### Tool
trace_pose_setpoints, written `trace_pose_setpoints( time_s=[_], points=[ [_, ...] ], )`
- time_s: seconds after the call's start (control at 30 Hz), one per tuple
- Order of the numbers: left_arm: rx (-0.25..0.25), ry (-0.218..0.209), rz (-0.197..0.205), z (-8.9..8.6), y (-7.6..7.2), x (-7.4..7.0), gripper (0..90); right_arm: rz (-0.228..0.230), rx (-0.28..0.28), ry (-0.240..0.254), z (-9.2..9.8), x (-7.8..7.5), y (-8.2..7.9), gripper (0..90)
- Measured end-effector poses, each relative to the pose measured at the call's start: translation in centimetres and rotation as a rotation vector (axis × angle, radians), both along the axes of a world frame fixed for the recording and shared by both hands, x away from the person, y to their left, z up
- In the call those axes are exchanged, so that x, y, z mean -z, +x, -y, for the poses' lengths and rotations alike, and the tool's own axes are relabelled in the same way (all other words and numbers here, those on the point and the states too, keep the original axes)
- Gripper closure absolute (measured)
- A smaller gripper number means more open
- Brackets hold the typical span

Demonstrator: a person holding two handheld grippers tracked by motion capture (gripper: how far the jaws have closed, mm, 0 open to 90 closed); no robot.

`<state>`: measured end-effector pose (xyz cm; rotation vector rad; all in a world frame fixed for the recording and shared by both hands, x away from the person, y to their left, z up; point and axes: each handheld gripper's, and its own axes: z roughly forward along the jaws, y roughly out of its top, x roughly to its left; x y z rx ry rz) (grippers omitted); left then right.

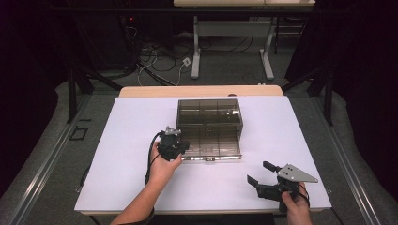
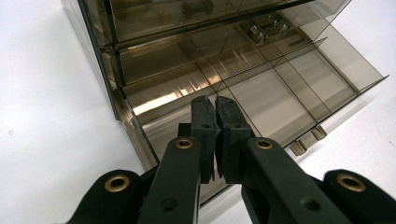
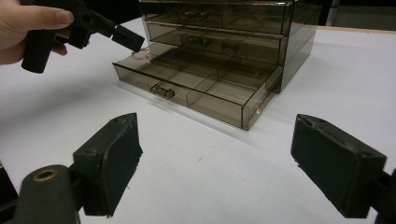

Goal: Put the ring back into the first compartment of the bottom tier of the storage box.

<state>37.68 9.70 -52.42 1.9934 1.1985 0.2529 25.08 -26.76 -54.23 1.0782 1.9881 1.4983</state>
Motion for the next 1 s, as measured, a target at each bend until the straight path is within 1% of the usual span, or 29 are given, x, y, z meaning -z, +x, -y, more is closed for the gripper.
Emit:
trace_pose_setpoints(
  time_s=[0.2,0.23,0.27,0.33,0.53,0.57,0.8,0.9,1.0],
  points=[
    [-0.008,0.006,-0.012,-0.1,0.2,0.5,87.0,0.000,-0.001,0.001,0.0,0.0,0.0,15.0],
    [-0.007,0.014,-0.009,-0.1,0.3,0.5,87.0,0.000,-0.001,0.000,0.0,0.0,0.0,15.0],
    [-0.012,0.011,-0.013,-0.1,0.3,0.6,87.0,0.000,-0.002,0.001,-0.1,0.0,0.0,15.1],
    [-0.010,0.020,-0.015,-0.1,0.4,0.8,87.0,0.000,-0.003,0.001,-0.1,0.0,0.0,15.0],
    [-0.018,0.023,-0.025,0.0,0.6,1.2,87.0,-0.002,-0.004,-0.001,-0.1,0.0,0.0,15.0],
    [-0.016,0.028,-0.025,0.0,0.6,1.2,87.0,-0.003,-0.004,-0.001,-0.1,0.0,0.0,15.0],
    [-0.024,0.029,-0.027,0.2,0.8,1.5,87.0,-0.004,-0.004,-0.005,-0.1,0.0,0.0,15.0],
    [-0.016,0.037,-0.036,0.1,0.8,1.5,87.0,-0.005,-0.004,0.000,-0.1,0.0,0.0,15.0],
    [-0.016,0.039,-0.034,0.2,0.9,1.6,86.9,-0.004,-0.005,0.000,-0.1,0.0,0.0,15.0]
  ],
)
